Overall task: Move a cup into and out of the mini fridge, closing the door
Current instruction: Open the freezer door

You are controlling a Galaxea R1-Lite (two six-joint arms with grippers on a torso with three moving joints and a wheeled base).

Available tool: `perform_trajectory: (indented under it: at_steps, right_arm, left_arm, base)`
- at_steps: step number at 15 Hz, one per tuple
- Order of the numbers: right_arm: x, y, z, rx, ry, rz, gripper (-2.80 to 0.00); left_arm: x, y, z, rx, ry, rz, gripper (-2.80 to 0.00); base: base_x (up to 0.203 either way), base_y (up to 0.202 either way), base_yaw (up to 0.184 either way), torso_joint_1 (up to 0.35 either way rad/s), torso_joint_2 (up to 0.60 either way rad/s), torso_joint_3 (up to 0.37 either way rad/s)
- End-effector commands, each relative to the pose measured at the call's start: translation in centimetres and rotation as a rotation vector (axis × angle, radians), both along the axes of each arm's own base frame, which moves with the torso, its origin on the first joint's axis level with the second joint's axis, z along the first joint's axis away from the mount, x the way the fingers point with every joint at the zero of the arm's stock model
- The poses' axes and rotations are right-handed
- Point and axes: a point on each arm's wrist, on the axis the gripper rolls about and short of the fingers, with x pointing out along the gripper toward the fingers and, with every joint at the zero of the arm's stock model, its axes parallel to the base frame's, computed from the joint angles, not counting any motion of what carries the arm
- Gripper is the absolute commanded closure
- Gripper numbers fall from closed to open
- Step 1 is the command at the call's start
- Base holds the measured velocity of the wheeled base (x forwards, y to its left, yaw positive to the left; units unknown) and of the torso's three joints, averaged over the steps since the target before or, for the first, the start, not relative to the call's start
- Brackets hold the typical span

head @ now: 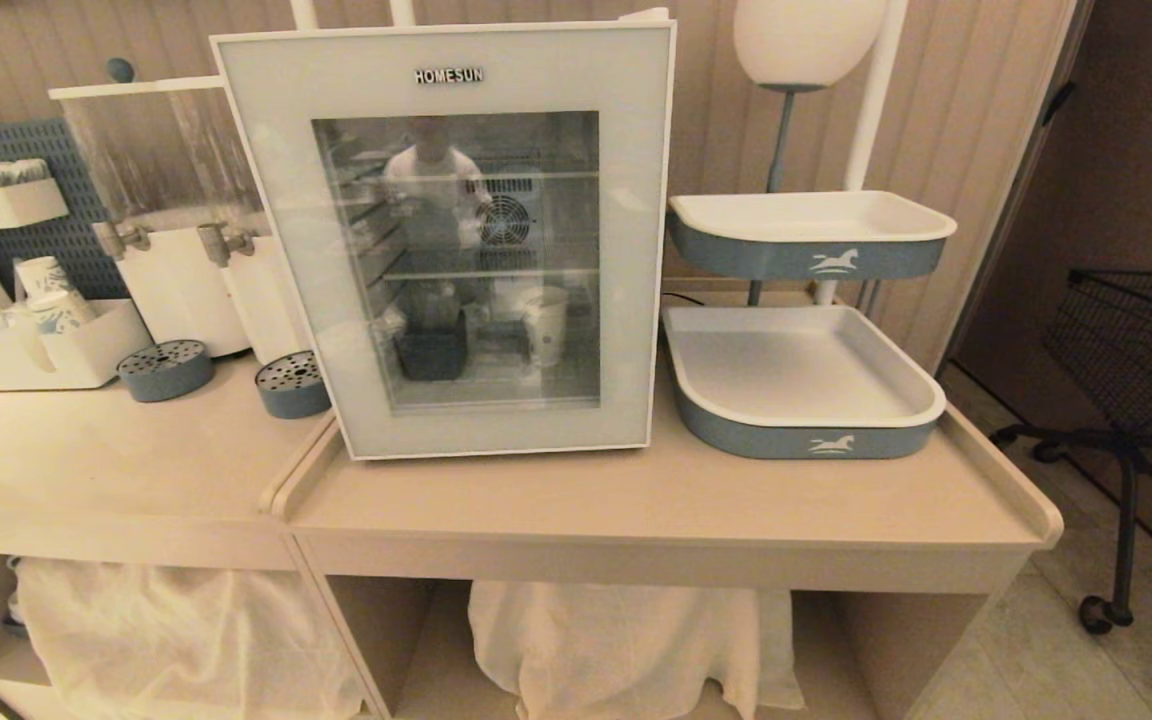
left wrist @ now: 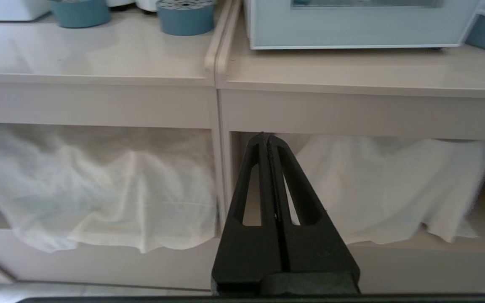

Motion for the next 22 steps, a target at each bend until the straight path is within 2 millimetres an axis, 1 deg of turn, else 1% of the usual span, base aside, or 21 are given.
perform_trajectory:
  at_steps: [1, 3, 16, 20, 22]
  right_arm:
    - [0.02, 0.0, -0.02, -0.001, 0.004, 0.001, 0.0]
    - [0.02, 0.0, 0.0, 0.0, 0.003, 0.001, 0.0]
    - [0.02, 0.0, -0.03, 0.004, 0.002, -0.001, 0.0]
    - [0.01, 0.0, -0.01, 0.005, 0.002, -0.001, 0.0]
    - [0.03, 0.0, -0.04, 0.008, 0.005, -0.002, 0.0]
  left_arm:
    - [0.0, 0.0, 0.0, -0.001, 0.0, 0.001, 0.0]
    - [0.0, 0.0, 0.0, -0.001, 0.0, 0.0, 0.0]
    - [0.0, 0.0, 0.0, -0.001, 0.0, -0.001, 0.0]
    - [0.0, 0.0, 0.01, -0.001, -0.001, 0.001, 0.0]
    - [-0.01, 0.0, 0.02, -0.001, -0.001, 0.001, 0.0]
  base:
    - [0.004, 0.056, -0.008, 0.006, 0.0, 0.002]
    - [0.002, 0.137, -0.001, 0.001, 0.0, 0.002]
    - [0.0, 0.188, 0.0, 0.003, 0.0, 0.001]
    - [0.0, 0.02, 0.0, 0.002, 0.0, 0.002]
    - [0.122, 0.002, -0.01, 0.004, 0.0, 0.005]
